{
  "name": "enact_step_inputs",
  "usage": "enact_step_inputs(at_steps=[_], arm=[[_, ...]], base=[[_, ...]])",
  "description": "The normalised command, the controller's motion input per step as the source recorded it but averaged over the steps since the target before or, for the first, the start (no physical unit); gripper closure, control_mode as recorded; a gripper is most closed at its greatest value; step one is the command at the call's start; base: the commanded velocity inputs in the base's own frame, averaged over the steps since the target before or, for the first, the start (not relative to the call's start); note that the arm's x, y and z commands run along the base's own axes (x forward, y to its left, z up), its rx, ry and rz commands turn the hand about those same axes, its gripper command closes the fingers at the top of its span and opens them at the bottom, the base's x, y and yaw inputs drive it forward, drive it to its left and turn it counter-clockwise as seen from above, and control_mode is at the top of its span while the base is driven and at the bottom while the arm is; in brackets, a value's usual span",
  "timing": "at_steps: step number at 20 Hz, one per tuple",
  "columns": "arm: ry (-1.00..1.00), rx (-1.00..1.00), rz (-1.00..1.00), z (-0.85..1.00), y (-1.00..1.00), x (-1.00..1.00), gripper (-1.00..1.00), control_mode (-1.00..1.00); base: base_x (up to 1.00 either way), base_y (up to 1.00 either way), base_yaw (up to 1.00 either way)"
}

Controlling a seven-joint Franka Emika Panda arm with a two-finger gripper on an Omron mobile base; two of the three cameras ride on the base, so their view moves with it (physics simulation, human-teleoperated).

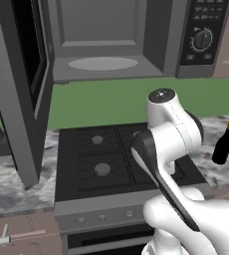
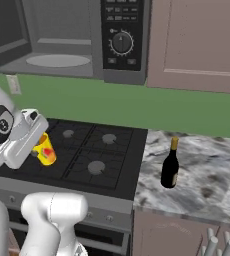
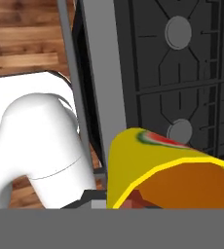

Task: Place the microwavable item in the microwave. Then, close the microwave door and press the start button.

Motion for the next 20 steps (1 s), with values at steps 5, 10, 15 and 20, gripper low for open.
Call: enact_step_inputs(at_steps=[5, 10, 15, 20], arm=[[-0.08, 0.00, 0.16, 0.19, 0.00, 0.14, 1.00, -1.00], [-0.28, -0.01, 0.28, 0.91, 0.00, 0.19, 1.00, -1.00], [-0.28, -0.06, 0.18, 0.98, 0.00, 0.02, 1.00, -1.00], [-0.25, -0.08, 0.03, 0.65, 0.14, -0.01, 1.00, -1.00]], base=[[0.05, 0.00, 0.03], [0.00, 0.00, 0.00], [0.00, 0.00, 0.00], [0.00, 0.00, 0.00]])
